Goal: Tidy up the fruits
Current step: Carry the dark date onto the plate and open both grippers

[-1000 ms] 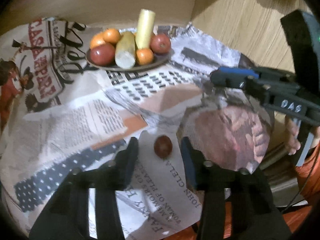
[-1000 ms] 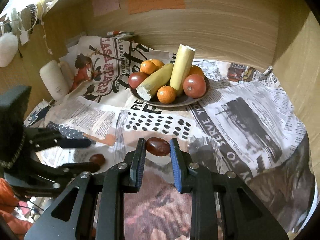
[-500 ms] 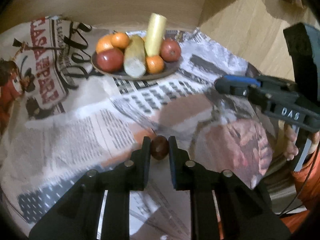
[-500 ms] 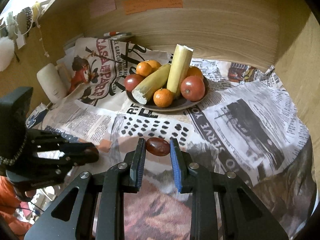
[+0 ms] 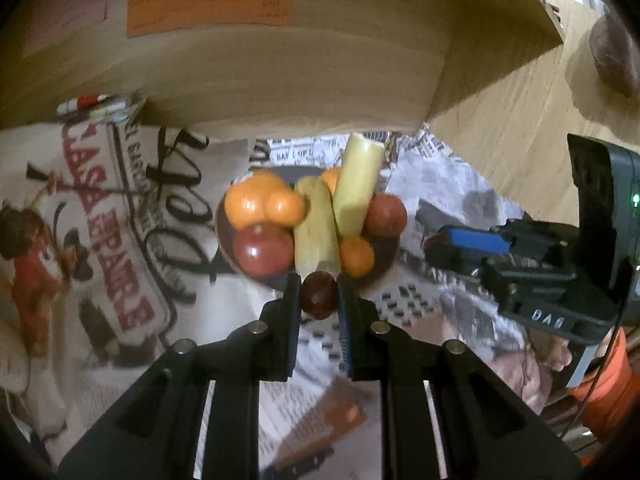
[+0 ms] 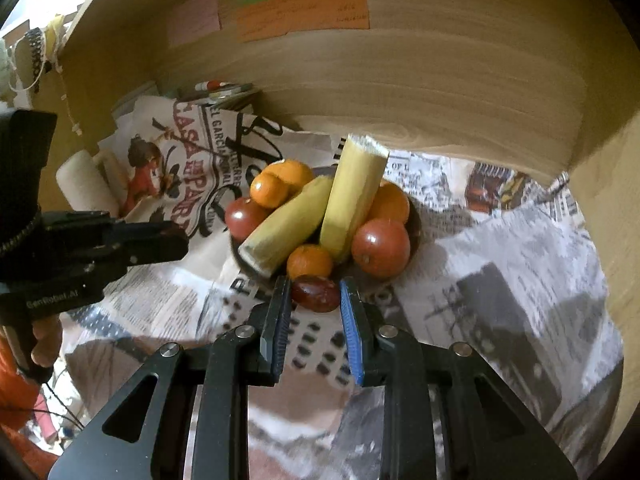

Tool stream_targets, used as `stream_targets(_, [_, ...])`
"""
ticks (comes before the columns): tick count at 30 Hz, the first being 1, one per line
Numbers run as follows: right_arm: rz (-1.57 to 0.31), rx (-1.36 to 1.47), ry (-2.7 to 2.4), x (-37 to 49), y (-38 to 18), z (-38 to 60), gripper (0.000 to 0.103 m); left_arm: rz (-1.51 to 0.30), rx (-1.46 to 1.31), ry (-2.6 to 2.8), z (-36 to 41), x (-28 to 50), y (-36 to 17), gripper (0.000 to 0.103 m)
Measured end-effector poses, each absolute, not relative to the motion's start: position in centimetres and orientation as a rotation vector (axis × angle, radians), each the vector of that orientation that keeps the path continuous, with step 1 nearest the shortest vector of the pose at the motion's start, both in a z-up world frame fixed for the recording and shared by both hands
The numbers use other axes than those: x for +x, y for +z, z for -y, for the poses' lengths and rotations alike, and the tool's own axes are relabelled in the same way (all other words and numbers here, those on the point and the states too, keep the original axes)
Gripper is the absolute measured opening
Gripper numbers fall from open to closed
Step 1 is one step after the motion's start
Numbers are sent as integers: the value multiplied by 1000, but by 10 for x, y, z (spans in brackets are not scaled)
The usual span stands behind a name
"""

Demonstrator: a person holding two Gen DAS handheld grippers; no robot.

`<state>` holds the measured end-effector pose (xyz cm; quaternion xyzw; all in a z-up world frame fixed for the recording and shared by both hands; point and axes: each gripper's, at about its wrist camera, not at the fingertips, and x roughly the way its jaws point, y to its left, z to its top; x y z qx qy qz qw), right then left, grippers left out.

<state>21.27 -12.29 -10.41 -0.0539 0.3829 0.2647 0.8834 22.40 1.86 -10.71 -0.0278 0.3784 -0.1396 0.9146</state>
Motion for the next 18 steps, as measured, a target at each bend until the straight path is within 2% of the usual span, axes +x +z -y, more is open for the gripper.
stream_targets(18, [-871, -159, 544, 254, -138, 112, 23, -821, -62, -345, 8, 288, -127, 17])
